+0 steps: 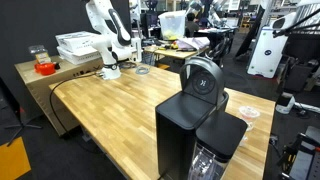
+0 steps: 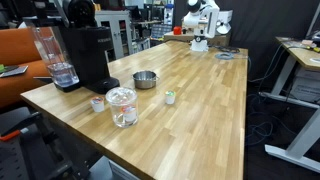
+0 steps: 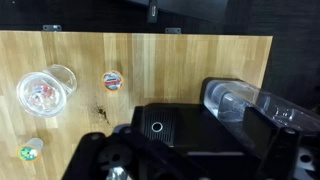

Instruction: Put the white object in the coffee machine

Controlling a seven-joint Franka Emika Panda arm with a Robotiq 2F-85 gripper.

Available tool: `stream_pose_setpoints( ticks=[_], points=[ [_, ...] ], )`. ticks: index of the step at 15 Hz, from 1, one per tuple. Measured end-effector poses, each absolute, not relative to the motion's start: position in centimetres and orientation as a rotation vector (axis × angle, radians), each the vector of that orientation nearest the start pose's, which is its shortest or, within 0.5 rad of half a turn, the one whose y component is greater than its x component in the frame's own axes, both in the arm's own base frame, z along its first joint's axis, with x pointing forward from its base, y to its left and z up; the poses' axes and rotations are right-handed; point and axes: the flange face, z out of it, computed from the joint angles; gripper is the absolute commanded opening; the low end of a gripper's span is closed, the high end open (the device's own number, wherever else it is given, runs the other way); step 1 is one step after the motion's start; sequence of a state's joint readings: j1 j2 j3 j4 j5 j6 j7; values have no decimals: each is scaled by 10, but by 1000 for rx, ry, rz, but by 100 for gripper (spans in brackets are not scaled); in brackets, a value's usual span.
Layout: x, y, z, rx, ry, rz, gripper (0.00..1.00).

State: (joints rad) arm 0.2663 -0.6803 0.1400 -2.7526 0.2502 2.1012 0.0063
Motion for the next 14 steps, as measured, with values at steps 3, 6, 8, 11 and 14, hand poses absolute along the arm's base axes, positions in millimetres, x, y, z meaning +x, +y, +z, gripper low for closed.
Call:
stream_pose_setpoints(
  ticks=[3,6,8,11,14],
  points=[
    [304,140,412,-2986,-368,-4,100],
    [307,128,400,-2980,-325,40,100],
    [311,115,386,-2976,-270,76,100],
    [320,105,369,-2975,-209,115,100],
    [320,107,371,-2976,-218,107,100]
  ],
)
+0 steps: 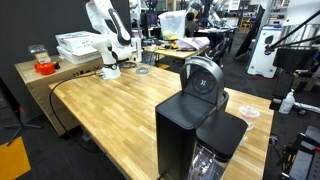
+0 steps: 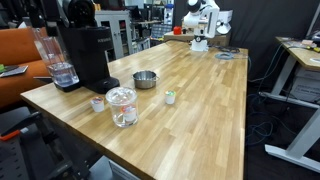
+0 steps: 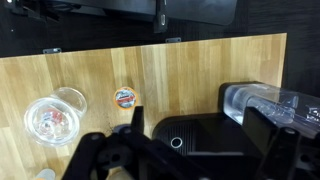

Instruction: Put the white object in the coffee machine

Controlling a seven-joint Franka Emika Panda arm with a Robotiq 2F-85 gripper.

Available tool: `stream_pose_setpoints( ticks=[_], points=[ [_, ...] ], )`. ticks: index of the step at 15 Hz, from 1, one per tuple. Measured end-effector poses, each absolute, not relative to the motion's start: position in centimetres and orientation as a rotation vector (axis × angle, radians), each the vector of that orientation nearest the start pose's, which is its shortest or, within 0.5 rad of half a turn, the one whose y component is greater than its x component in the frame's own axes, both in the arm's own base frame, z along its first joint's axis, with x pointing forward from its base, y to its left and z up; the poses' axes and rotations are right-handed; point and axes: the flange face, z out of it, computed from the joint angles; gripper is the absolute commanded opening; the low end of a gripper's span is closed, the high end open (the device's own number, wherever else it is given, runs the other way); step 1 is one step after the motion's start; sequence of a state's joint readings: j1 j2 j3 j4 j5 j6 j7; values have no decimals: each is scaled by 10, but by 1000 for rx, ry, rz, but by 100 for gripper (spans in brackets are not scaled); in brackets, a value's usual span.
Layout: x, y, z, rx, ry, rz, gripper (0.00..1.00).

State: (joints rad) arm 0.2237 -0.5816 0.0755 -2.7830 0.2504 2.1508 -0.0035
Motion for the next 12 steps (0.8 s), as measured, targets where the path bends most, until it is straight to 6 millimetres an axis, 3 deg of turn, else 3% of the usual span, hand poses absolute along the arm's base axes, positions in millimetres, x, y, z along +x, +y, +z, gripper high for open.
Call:
stream_pose_setpoints(
  ticks=[8,12],
  points=[
    [320,106,371,-2976,-216,109,100],
    [329,80,339,-2954,-118,219,100]
  ],
)
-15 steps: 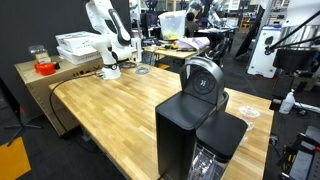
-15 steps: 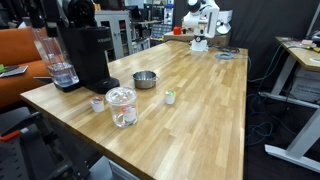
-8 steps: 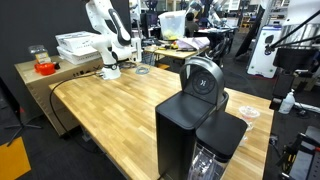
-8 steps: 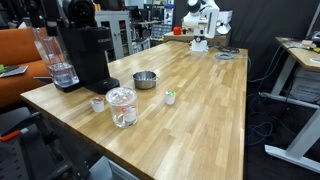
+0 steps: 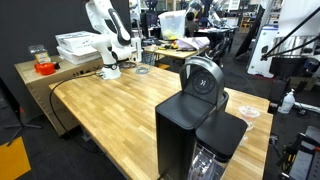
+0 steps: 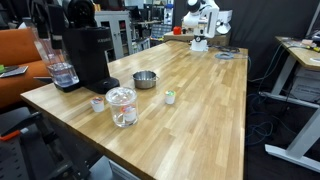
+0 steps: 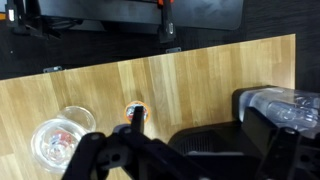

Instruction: Put the white object in the coffee machine

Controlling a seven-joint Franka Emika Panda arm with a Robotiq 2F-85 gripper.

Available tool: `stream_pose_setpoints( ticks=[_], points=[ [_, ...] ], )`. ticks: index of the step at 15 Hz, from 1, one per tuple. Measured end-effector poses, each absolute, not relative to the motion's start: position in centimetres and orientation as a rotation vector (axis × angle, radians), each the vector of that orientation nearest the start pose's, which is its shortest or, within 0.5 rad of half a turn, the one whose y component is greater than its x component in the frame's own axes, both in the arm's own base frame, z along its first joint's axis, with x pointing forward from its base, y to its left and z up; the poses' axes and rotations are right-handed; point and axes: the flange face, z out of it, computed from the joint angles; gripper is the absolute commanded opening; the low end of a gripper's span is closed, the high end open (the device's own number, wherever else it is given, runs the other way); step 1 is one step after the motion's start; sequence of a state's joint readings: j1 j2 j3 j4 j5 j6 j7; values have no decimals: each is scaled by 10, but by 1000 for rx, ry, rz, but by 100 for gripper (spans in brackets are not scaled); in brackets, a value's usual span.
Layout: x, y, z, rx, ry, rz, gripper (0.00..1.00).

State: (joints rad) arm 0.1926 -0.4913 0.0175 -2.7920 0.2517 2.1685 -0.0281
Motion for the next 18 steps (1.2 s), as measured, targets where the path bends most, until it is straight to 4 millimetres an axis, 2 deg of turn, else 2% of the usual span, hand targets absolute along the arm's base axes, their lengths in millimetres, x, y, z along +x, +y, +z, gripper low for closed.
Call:
stream_pose_setpoints(
  ticks=[3,5,9,14,18],
  points=[
    [336,55,299,-2916,-47,332,100],
    [338,50,277,-2898,-27,389,100],
    [341,54,284,-2902,-40,363,100],
    [340,54,284,-2902,-41,362,100],
    [347,56,288,-2962,-95,354,100]
  ],
)
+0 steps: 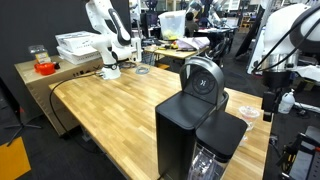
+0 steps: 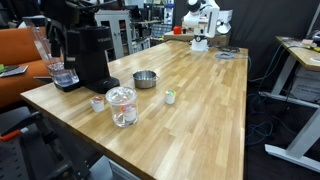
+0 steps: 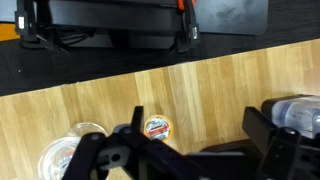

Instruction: Put the white object in the coffee machine

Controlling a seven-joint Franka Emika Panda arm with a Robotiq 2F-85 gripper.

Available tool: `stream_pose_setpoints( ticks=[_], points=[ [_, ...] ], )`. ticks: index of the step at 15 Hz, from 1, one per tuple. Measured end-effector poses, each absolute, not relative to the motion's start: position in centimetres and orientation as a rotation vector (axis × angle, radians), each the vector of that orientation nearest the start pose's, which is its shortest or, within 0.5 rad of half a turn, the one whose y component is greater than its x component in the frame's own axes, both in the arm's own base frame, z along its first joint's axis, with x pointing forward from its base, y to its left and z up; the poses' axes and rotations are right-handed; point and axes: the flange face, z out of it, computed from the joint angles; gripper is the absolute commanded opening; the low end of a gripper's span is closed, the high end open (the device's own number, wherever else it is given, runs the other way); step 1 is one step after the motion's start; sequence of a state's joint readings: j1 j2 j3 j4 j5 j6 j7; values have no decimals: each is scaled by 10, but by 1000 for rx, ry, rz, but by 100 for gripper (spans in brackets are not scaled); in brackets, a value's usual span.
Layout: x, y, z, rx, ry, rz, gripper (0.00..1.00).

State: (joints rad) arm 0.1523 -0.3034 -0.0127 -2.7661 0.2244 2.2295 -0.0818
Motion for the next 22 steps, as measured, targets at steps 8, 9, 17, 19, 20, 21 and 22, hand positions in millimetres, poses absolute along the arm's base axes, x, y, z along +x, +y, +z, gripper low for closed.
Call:
stream_pose_setpoints(
  ticks=[8,9,17,19,20,21,22],
  points=[
    [352,60,233,-2957,-100,530,100],
    [354,63,223,-2952,-103,554,100],
    [375,88,180,-2936,-158,671,100],
    [376,88,180,-2936,-157,670,100],
    [376,88,180,-2936,-157,670,100],
    [376,88,180,-2936,-157,670,100],
    [376,88,180,-2936,-158,670,100]
  ],
)
